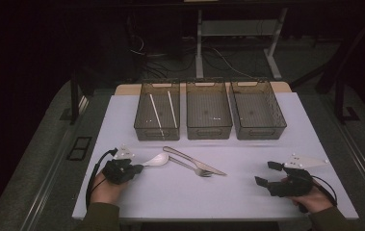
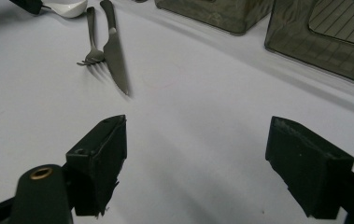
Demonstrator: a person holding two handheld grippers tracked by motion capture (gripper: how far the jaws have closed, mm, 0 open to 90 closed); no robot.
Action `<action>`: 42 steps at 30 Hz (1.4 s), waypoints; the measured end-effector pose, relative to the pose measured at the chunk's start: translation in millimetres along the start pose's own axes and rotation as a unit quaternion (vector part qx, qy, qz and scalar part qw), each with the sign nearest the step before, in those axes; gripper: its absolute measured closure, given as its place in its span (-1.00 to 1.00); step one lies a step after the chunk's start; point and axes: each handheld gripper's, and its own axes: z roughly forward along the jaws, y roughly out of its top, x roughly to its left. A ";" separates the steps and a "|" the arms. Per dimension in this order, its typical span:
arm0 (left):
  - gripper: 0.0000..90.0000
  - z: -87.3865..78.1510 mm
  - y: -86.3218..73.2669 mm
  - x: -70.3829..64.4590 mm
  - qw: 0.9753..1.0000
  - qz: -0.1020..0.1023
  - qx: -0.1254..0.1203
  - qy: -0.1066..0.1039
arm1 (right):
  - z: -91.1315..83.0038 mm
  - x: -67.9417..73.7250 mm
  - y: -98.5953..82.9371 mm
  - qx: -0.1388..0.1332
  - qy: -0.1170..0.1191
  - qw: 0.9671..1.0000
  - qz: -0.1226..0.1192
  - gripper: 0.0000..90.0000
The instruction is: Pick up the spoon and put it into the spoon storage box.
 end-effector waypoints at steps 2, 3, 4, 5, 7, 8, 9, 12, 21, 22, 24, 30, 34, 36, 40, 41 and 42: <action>0.98 -0.1 -0.1 1.1 1.000 0.000 0.000 0.004 | -0.2 0.1 0.0 0.000 0.000 1.000 0.000 -0.54; 0.98 0.0 0.0 1.3 1.000 0.000 -0.001 0.003 | -0.1 0.0 0.0 0.000 0.000 1.000 0.000 -0.54; 0.98 0.0 0.0 1.1 1.000 0.000 -0.002 0.002 | -0.1 0.0 0.0 0.000 0.000 1.000 0.000 -0.54; 0.98 -0.2 0.1 0.5 1.000 0.001 -0.006 0.000 | -0.1 0.0 0.0 0.000 0.000 1.000 0.000 -0.54; 0.98 -1.7 1.3 -2.1 1.000 -0.004 -0.019 -0.007 | -0.1 0.0 0.0 0.000 0.001 1.000 0.000 -0.54; 0.98 -3.4 2.6 -2.0 1.000 0.006 -0.023 -0.011 | 0.0 -0.1 0.0 0.000 0.001 1.000 0.000 -0.54; 0.95 -3.8 3.4 -4.1 0.999 -0.001 -0.035 -0.012 | 0.0 -0.3 -0.1 0.000 0.001 1.000 0.000 -0.54; 0.73 -3.8 9.6 -6.6 0.998 0.011 -0.052 -0.018 | 0.2 -0.4 -0.1 0.000 0.001 1.000 0.000 -0.54; 0.04 9.6 39.2 -5.4 0.994 -0.001 -0.094 -0.061 | 0.1 -1.2 -0.3 0.000 -0.003 1.000 0.005 -0.54; -0.01 12.1 42.3 -4.2 0.993 -0.002 -0.097 -0.067 | 0.1 -1.3 -0.4 0.001 -0.004 1.000 0.005 -0.54; -0.06 17.2 48.8 -2.2 0.993 0.000 -0.094 -0.070 | 0.0 -1.7 -0.5 0.001 -0.004 1.000 0.004 -0.54; -0.14 32.0 59.1 0.6 0.992 0.003 -0.094 -0.079 | -0.1 -2.4 -0.7 0.000 -0.005 1.000 0.005 -0.54; -0.17 38.2 57.7 -4.2 0.994 0.013 -0.075 -0.074 | 0.2 -2.1 -0.6 0.001 -0.005 1.000 0.003 -0.54; -0.19 40.1 56.9 -6.4 0.995 0.022 -0.066 -0.067 | 0.4 -1.7 -0.5 0.001 -0.005 1.000 0.003 -0.54; -0.19 42.4 55.1 -5.6 0.997 0.023 -0.054 -0.058 | 0.3 -0.9 -0.3 0.002 -0.005 1.000 0.002 -0.54; -0.19 42.6 54.3 -4.5 0.996 0.021 -0.056 -0.059 | 0.4 -0.8 -0.3 0.002 -0.005 1.000 0.002 -0.54; -0.19 42.8 53.7 -3.9 0.996 0.016 -0.058 -0.059 | 0.5 -0.9 -0.3 0.002 -0.006 1.000 0.002 -0.54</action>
